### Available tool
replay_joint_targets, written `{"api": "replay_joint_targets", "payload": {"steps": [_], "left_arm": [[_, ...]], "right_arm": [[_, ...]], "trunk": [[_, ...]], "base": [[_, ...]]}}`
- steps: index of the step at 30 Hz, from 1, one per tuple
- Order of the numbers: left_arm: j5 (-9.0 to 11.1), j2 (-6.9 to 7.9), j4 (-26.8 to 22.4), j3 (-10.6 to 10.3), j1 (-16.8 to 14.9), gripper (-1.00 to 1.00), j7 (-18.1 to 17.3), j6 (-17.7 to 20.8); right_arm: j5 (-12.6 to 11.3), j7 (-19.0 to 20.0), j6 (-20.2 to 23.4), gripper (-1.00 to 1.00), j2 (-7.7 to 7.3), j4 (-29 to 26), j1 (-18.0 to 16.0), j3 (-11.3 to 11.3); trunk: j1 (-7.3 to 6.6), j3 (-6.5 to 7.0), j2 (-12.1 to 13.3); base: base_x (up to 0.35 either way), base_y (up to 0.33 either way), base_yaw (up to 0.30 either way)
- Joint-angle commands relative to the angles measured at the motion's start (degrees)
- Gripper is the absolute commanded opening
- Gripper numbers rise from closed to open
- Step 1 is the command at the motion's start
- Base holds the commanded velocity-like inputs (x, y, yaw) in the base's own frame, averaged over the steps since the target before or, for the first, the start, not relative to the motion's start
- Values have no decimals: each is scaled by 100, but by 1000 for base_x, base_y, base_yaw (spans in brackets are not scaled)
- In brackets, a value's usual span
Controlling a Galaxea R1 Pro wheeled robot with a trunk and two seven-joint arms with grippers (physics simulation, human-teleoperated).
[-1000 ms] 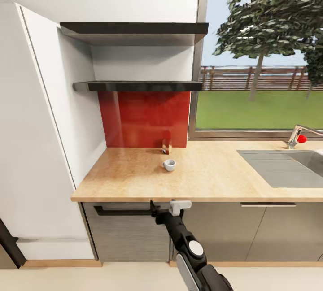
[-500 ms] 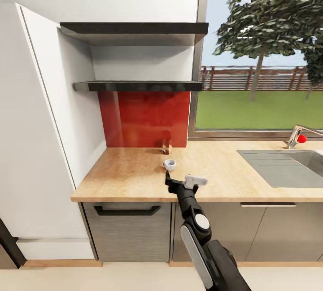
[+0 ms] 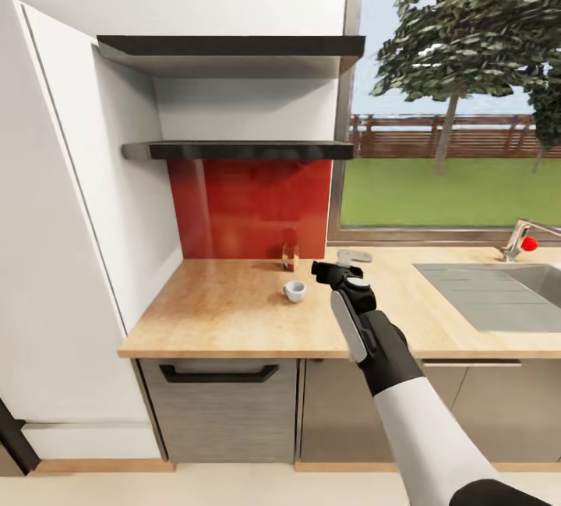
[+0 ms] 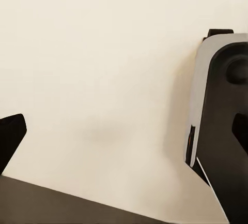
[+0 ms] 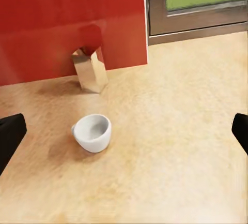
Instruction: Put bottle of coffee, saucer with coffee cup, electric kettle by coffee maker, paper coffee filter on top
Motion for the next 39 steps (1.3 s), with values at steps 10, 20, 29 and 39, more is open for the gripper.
{"api": "replay_joint_targets", "payload": {"steps": [10,20,29,39], "left_arm": [[-48,0,16,47,23,100,14,-13],[-45,0,16,38,109,100,14,-13],[-50,0,33,30,220,100,6,-4],[-50,0,71,30,264,100,13,-9]], "right_arm": [[-61,-40,64,100,-18,382,-170,7],[-63,-25,56,100,-97,699,-171,35],[-93,-6,47,100,-97,1270,-171,44],[-104,0,30,100,-97,1730,-171,45]], "trunk": [[5,-2,-4],[5,-2,-4],[5,-2,-4],[5,-2,-4]], "base": [[325,0,0],[272,0,0],[77,0,0],[142,0,0]]}}
